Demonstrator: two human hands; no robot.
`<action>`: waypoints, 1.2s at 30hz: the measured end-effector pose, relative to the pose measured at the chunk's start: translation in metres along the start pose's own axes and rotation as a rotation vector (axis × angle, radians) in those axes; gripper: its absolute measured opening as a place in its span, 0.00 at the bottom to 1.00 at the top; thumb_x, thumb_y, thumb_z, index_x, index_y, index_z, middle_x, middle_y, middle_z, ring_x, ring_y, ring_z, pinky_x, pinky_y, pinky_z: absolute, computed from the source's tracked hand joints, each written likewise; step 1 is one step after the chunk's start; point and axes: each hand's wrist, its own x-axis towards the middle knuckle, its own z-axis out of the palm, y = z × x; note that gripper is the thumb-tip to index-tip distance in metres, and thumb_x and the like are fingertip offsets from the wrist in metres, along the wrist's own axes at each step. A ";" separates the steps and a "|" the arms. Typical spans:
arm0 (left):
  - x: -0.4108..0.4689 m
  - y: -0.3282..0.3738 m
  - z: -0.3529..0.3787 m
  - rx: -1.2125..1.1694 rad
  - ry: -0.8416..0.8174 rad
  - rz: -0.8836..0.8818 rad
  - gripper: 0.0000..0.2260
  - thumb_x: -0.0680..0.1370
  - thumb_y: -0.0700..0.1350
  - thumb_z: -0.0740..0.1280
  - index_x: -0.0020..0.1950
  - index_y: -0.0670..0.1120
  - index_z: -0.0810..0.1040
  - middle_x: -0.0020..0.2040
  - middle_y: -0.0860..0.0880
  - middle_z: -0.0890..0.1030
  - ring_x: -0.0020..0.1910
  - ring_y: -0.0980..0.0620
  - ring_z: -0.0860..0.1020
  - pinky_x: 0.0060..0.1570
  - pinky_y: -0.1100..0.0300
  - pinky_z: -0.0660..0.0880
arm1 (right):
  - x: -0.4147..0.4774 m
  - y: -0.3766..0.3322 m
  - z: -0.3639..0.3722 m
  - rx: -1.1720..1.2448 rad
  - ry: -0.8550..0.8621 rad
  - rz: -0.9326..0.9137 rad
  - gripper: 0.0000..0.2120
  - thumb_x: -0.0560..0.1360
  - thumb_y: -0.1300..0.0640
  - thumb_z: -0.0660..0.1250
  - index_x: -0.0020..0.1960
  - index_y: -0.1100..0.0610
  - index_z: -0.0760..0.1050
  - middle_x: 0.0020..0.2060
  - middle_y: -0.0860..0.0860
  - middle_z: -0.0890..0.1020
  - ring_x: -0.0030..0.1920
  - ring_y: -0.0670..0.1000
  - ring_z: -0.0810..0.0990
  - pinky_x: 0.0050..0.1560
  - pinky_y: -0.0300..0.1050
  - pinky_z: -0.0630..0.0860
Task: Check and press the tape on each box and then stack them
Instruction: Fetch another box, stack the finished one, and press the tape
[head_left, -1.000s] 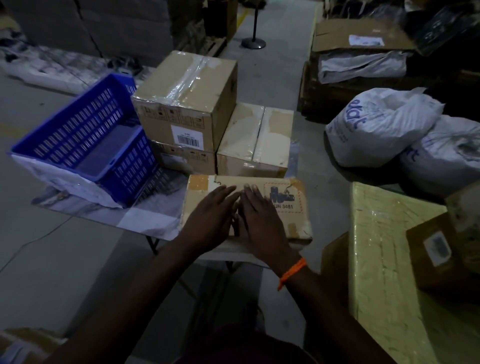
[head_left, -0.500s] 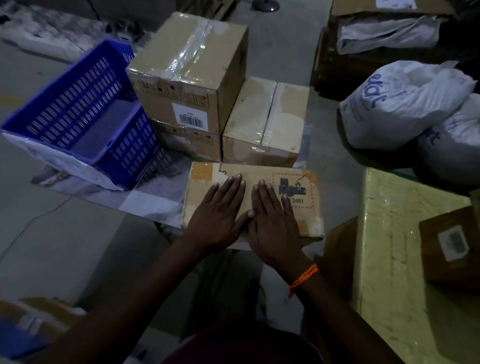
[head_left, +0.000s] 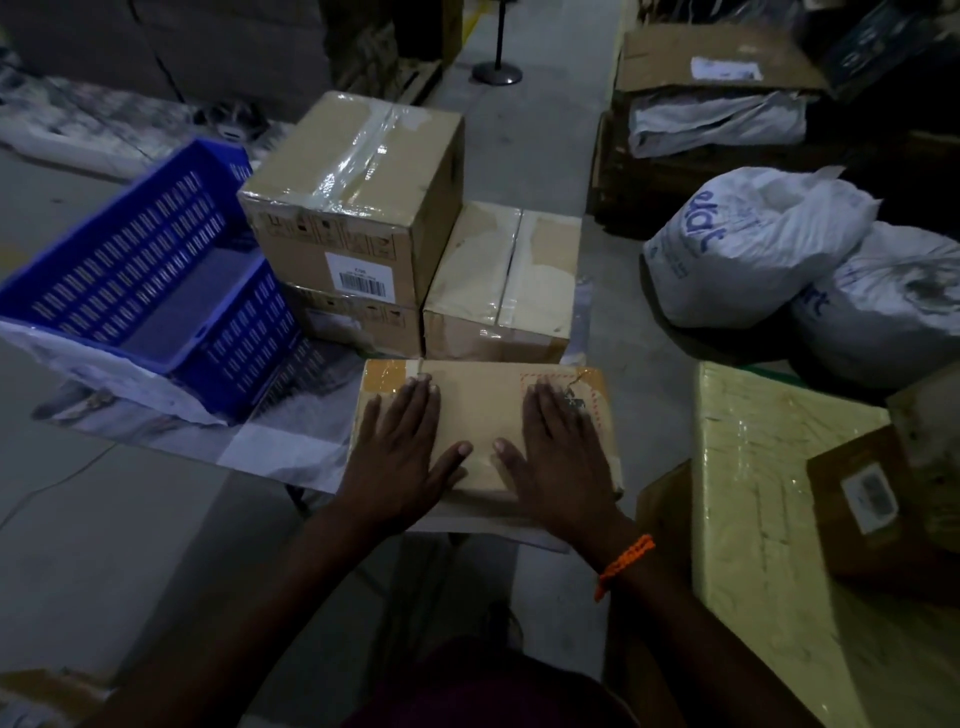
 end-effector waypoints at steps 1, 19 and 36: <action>-0.003 -0.008 -0.001 0.009 -0.005 -0.019 0.40 0.81 0.69 0.36 0.83 0.42 0.49 0.83 0.43 0.47 0.82 0.47 0.44 0.79 0.44 0.44 | 0.001 0.010 -0.004 -0.013 0.016 0.038 0.45 0.77 0.29 0.35 0.84 0.58 0.46 0.84 0.55 0.48 0.84 0.54 0.46 0.78 0.50 0.39; -0.008 -0.019 -0.004 -0.038 0.004 -0.062 0.38 0.81 0.69 0.40 0.83 0.45 0.46 0.83 0.46 0.44 0.82 0.48 0.43 0.79 0.47 0.42 | 0.000 0.032 -0.007 -0.001 0.010 0.074 0.44 0.79 0.29 0.43 0.84 0.57 0.43 0.84 0.54 0.47 0.84 0.53 0.45 0.80 0.54 0.41; -0.034 -0.028 -0.030 -1.214 0.291 -0.589 0.26 0.75 0.58 0.69 0.70 0.52 0.68 0.64 0.55 0.75 0.60 0.54 0.76 0.55 0.50 0.77 | -0.032 0.034 -0.015 1.143 0.358 0.467 0.18 0.82 0.43 0.64 0.68 0.49 0.70 0.56 0.47 0.82 0.55 0.48 0.82 0.52 0.51 0.78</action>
